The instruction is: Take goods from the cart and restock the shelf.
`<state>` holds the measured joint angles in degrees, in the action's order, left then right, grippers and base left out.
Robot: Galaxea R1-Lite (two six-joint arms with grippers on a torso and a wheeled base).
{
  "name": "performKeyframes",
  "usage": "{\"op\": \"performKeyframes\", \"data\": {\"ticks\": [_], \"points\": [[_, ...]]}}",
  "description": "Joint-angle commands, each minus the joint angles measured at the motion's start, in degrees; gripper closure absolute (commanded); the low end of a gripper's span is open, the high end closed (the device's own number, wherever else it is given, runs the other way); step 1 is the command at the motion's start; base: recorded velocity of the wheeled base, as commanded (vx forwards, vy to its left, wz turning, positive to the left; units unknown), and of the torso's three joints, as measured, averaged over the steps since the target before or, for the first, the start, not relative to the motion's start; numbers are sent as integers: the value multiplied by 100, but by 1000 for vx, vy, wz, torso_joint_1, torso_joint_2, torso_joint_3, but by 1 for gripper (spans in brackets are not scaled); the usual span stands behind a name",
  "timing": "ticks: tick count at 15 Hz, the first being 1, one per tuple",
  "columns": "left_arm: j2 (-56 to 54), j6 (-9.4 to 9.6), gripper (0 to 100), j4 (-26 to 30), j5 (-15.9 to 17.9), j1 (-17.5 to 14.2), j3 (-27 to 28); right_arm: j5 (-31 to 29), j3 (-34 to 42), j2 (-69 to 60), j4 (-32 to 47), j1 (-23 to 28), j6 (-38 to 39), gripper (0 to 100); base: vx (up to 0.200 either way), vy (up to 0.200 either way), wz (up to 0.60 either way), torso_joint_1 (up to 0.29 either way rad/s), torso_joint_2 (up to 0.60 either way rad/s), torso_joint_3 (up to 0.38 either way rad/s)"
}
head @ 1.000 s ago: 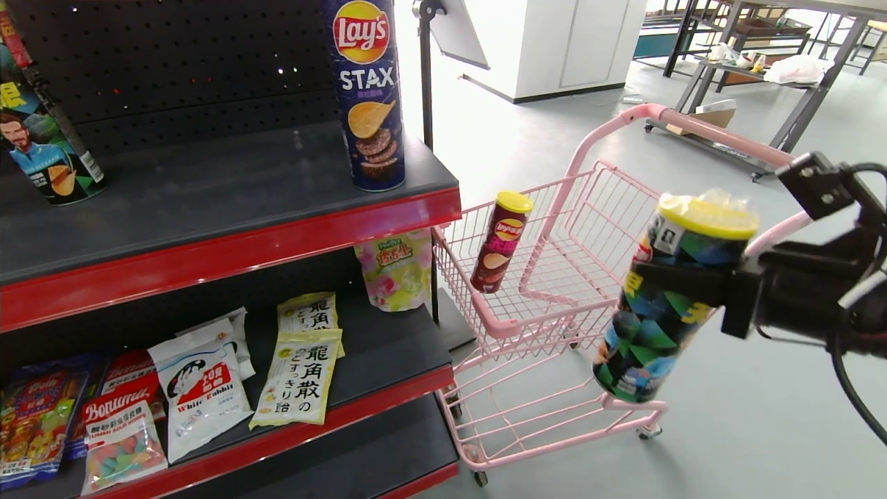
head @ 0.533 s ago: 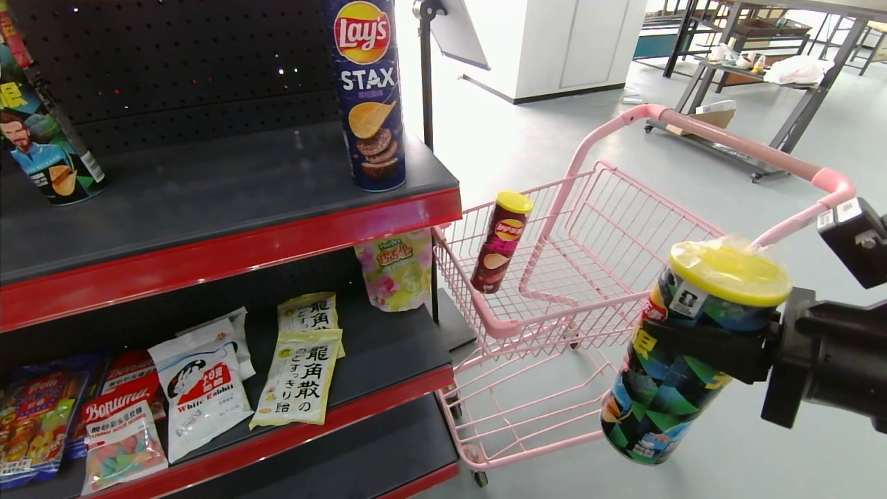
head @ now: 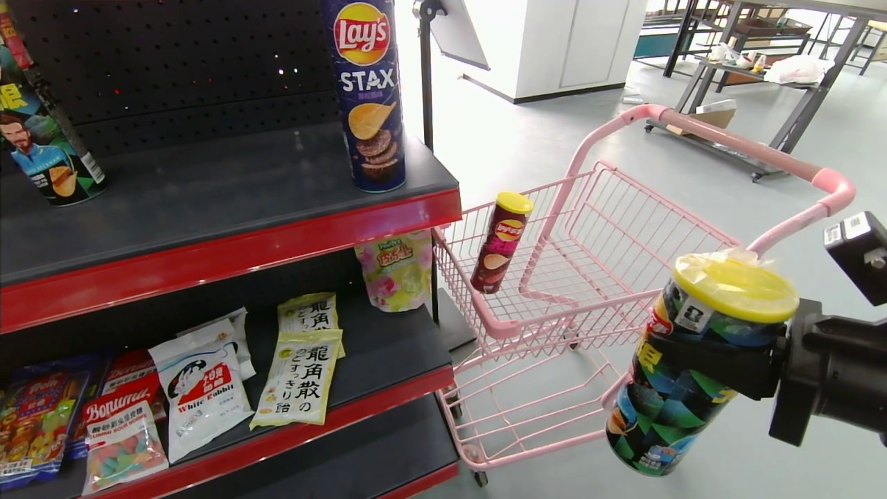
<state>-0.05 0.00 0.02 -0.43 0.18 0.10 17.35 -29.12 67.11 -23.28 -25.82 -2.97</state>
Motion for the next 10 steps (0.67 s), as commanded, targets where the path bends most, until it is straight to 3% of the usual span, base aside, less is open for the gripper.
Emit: {"op": "performKeyframes", "data": {"ticks": [1, 10], "points": [[5, 0, 0, -2, -1, -1, -1, 6, -6, 4, -9, -11, -10, 100, 0, 0, 0, 66, -256, -188], [5, 0, 0, -2, -1, -1, 8, 14, 21, 22, -9, -11, -133, 100, 0, 0, 0, 162, -517, -347]]}}
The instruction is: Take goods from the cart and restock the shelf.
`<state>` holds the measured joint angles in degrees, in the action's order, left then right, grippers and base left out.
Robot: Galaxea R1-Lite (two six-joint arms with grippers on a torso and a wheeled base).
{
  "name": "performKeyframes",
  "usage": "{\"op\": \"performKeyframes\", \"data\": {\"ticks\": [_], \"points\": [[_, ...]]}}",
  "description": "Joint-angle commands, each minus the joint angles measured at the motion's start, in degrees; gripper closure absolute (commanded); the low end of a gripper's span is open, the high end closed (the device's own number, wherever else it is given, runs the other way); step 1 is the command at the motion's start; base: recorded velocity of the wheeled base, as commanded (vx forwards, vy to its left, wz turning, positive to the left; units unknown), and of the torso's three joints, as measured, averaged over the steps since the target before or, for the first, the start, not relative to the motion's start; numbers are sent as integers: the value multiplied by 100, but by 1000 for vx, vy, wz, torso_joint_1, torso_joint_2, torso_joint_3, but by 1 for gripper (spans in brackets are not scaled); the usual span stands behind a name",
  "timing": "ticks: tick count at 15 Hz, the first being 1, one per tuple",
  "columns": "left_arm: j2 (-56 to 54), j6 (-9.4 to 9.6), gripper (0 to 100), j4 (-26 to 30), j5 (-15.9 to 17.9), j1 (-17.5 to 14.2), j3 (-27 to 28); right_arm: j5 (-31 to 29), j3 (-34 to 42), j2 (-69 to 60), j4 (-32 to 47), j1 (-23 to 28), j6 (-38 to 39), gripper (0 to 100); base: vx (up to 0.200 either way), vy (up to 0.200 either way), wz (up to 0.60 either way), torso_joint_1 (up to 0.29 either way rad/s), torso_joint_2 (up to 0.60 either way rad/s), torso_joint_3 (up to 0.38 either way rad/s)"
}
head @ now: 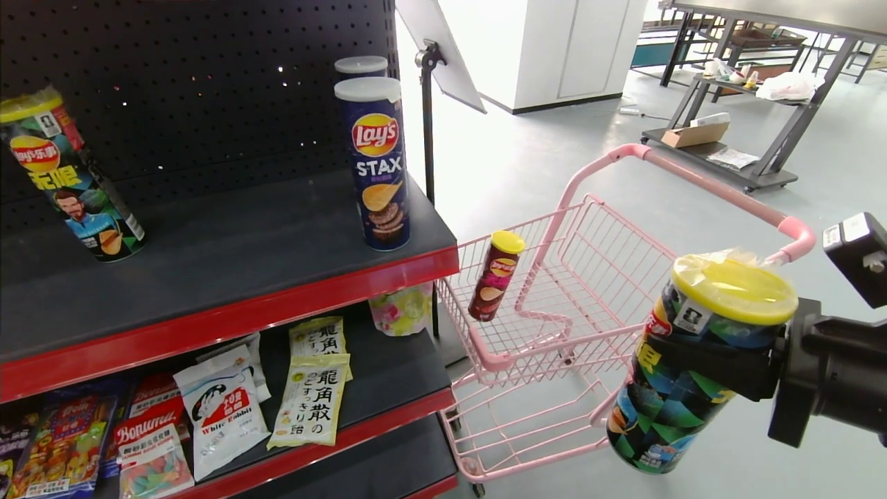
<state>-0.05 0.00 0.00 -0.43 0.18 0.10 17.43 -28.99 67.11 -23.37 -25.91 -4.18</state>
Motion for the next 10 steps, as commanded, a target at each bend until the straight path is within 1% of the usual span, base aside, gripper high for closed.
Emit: {"op": "performKeyframes", "data": {"ticks": [1, 4, 10], "points": [[5, 0, 0, 0, -1, -1, 8, 6, 7, 22, -1, -2, -13, 100, 0, 0, 0, 207, -598, -393], [5, 0, 0, 0, -1, -1, -1, 6, 25, 13, -1, -11, -39, 100, 0, 0, 0, 219, -554, -341], [5, 0, 0, 0, -1, -1, -1, -3, -1, 22, -1, -37, -100, 100, 0, 0, 0, 164, -397, -242]]}}
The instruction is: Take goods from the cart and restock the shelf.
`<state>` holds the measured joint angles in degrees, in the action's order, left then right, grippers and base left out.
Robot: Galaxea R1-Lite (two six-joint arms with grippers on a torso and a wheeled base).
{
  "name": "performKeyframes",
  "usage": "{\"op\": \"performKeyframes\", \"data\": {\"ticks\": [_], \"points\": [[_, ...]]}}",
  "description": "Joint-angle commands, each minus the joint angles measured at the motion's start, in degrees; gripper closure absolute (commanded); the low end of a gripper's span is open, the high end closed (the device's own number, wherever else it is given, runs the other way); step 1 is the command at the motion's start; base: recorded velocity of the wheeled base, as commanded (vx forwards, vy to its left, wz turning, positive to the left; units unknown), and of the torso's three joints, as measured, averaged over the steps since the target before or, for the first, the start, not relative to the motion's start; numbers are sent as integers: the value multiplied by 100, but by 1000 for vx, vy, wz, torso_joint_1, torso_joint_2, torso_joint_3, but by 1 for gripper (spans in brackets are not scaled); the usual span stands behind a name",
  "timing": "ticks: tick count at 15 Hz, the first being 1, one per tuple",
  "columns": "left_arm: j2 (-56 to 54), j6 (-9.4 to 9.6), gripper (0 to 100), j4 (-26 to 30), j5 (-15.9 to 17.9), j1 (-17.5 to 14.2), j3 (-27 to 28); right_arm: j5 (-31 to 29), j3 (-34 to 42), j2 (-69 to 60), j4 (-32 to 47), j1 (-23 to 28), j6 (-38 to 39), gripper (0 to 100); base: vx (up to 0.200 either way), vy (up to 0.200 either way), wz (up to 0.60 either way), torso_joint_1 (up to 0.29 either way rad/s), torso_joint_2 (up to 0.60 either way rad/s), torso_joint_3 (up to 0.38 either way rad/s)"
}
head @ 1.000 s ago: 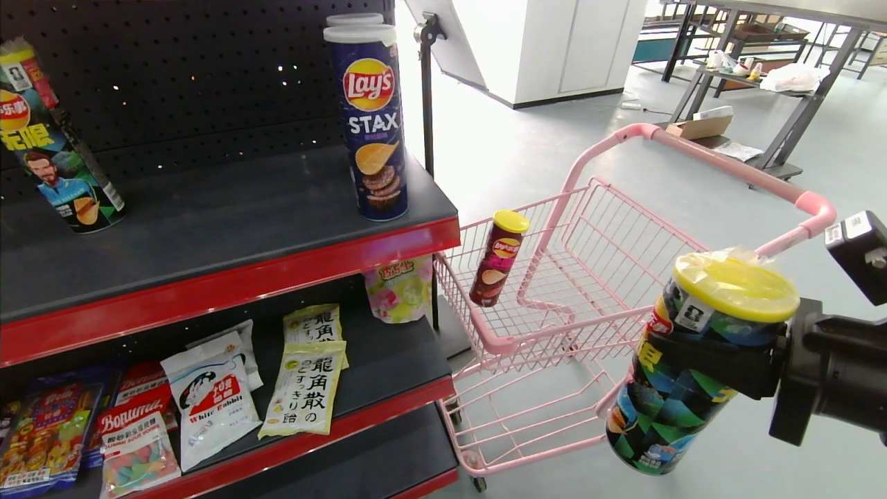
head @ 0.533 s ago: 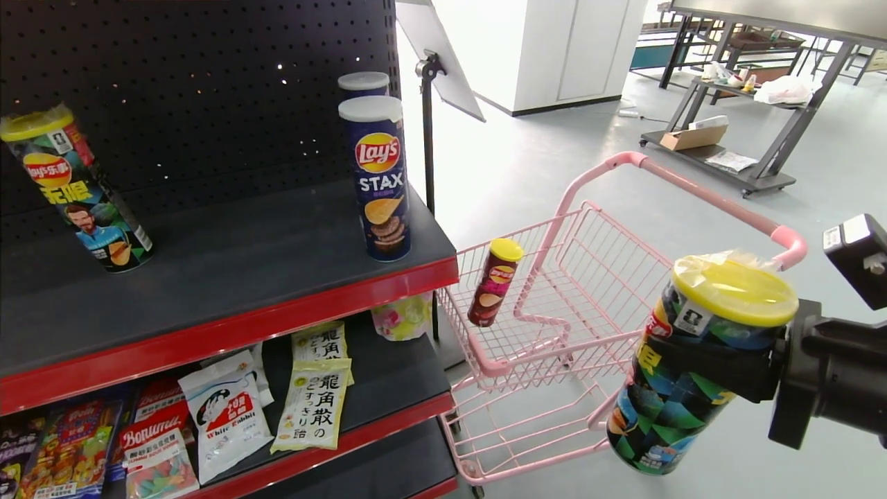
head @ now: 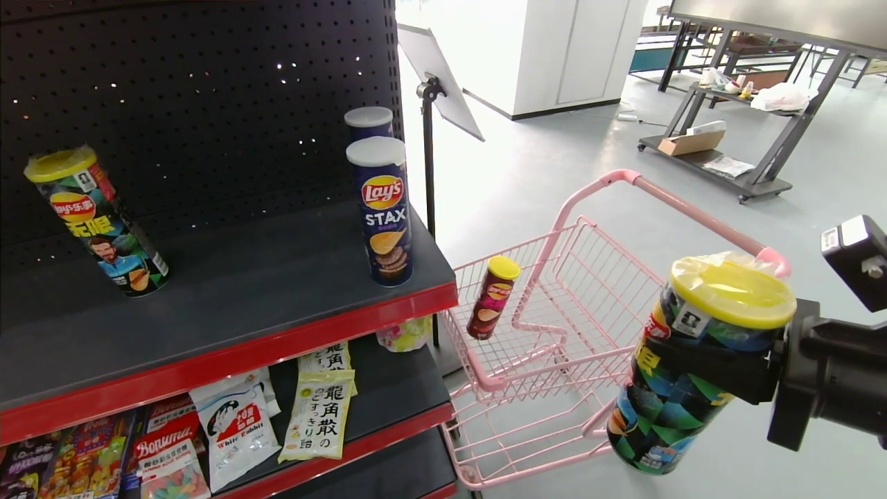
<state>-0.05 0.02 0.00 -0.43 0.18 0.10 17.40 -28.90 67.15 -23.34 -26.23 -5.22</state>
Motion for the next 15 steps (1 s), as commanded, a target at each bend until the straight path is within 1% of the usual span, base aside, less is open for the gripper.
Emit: {"op": "performKeyframes", "data": {"ticks": [1, 2, 5, 9, 14, 15], "points": [[5, -2, 0, 0, -1, -1, -1, -8, -28, 27, -3, -13, -6, 100, 0, 0, 0, 149, -373, -227], [5, -2, 0, 0, -1, -1, -1, -26, -28, 35, -3, -13, -14, 100, 0, 0, 0, 163, -369, -212], [5, -2, 0, 0, -1, -1, -1, -122, -19, 71, -3, -5, -67, 100, 0, 0, 600, 30, -80, -41], [5, -2, 0, 0, -1, -1, -1, -105, 43, 62, -3, -13, -102, 100, 0, 0, 600, 13, -3, -5], [5, -2, 0, 0, -1, -1, 8, -105, 324, -70, -21, -5, -375, 100, 0, 0, 0, 0, 0, 0], [5, -2, 0, 0, -1, -1, -1, 27, 333, -167, -21, -57, -357, 100, 0, 0, 0, 0, 0, 0]]}}
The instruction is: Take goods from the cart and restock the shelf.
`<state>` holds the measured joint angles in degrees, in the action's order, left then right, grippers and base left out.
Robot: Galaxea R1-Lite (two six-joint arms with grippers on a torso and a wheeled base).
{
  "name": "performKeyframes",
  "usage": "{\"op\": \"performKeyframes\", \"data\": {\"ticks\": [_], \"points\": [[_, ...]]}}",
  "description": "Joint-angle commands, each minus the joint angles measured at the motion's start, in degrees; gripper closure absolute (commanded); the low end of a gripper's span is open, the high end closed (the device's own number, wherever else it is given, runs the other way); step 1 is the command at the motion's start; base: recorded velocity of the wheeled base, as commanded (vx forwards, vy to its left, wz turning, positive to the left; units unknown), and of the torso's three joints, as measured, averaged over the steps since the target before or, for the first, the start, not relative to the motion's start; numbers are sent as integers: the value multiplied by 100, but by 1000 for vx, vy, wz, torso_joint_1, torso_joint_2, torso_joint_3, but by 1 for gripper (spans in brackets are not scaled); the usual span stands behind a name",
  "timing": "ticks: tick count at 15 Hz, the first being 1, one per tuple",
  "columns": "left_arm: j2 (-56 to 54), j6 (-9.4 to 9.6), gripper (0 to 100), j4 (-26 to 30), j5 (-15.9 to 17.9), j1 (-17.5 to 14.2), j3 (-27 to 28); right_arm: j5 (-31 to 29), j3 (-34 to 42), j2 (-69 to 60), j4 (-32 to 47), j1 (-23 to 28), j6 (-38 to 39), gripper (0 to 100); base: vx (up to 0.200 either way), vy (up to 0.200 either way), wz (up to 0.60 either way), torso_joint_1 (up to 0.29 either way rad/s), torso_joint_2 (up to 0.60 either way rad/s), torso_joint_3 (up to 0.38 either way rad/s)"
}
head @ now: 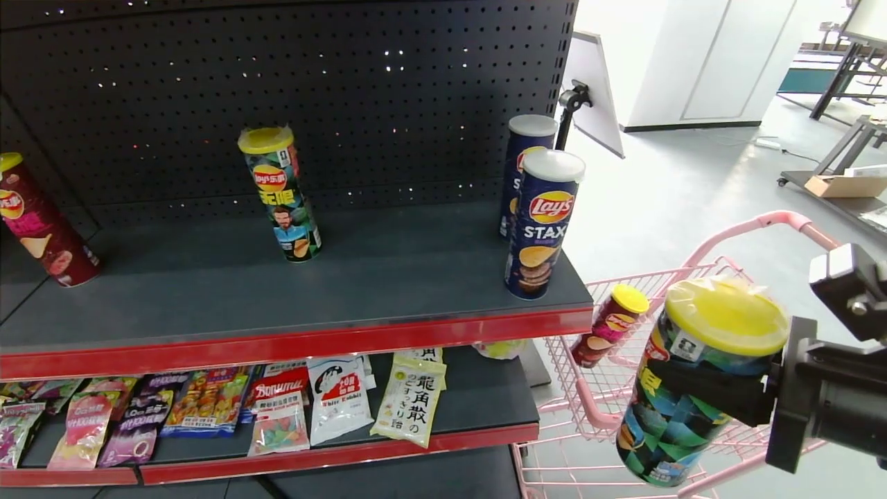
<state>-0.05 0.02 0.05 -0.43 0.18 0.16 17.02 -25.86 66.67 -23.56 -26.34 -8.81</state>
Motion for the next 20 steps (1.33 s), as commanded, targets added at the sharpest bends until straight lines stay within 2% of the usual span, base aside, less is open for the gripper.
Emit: {"op": "performKeyframes", "data": {"ticks": [1, 2, 7, 20], "points": [[5, 6, 0, -5, -1, -1, 2, 161, 19, -137, 1, -161, 11, 100, 0, 0, 0, 0, 0, 0], [5, 6, 0, -5, -1, -1, 2, 179, 19, -128, -17, -301, 11, 100, 0, 0, 0, 0, 0, 0], [5, 24, 0, -5, -1, -1, 2, 346, 28, -93, -8, -662, 11, 100, 0, 200, 0, 4, 1, 0], [5, 24, 0, -5, -1, -1, -7, 504, 46, -189, -8, -758, -33, 100, 0, 200, 0, 1, 4, 3]]}}
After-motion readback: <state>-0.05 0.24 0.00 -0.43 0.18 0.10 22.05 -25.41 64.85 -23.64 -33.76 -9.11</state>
